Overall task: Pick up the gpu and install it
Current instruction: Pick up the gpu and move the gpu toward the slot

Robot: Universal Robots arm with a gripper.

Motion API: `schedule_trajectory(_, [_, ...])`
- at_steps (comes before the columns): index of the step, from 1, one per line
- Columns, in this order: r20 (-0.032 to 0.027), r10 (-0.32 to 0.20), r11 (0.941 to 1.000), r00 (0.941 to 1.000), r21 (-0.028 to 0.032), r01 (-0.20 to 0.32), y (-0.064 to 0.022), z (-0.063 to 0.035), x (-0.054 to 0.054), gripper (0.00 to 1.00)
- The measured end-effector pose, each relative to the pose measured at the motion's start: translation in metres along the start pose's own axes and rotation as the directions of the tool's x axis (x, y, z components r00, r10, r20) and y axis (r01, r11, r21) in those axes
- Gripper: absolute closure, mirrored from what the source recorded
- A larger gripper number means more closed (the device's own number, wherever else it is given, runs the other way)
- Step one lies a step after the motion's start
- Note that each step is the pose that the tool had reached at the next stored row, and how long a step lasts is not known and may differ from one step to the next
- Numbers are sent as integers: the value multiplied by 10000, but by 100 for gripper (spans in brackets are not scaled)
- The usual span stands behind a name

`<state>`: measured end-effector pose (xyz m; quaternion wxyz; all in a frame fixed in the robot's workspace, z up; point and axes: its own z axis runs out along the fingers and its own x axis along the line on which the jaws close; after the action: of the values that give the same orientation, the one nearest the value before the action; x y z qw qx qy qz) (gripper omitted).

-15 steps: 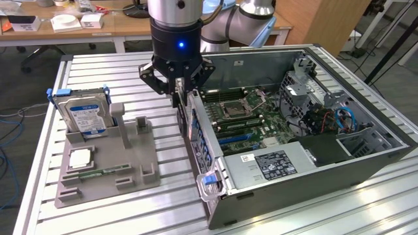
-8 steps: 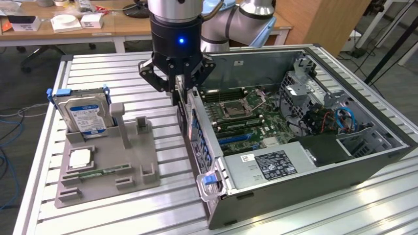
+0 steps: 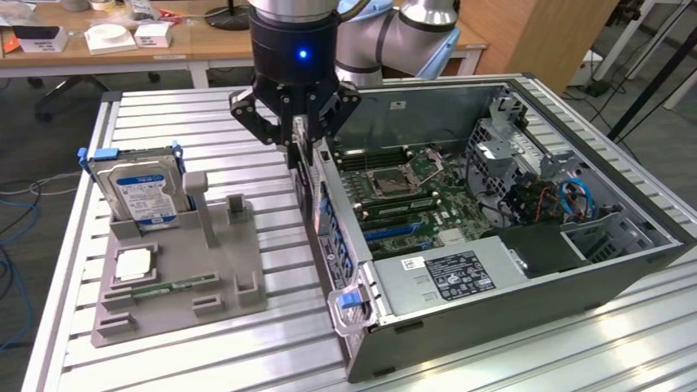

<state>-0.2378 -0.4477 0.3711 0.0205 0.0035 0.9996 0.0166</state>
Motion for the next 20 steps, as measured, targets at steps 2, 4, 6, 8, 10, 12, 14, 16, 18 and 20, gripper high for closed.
schedule_trajectory(2, [-1, -1, 10000, 10000, -1, 1, 1, -29, -2, 74])
schedule_trajectory(4, [-5, -1, 10000, 10000, -1, 1, 2, -54, -5, 74])
schedule_trajectory(6, [-9, 0, 10000, 10000, -1, 0, 3, -78, -8, 74])
schedule_trajectory(8, [-14, 1, 10000, 10000, 0, -1, 4, -107, -10, 74])
schedule_trajectory(10, [-17, 0, 10000, 10000, -1, 0, 5, -139, -12, 74])
schedule_trajectory(12, [-18, 1, 10000, 10000, -1, -1, 6, -166, -13, 74])
schedule_trajectory(14, [-21, 1, 10000, 10000, -1, -1, 7, -193, -14, 74])
schedule_trajectory(16, [-24, 1, 10000, 10000, -1, -1, 7, -221, -16, 74])
schedule_trajectory(18, [-27, 1, 10000, 10000, -1, -1, 8, -247, -17, 74])
schedule_trajectory(20, [-30, 1, 10000, 10000, -1, -1, 9, -270, -18, 74])
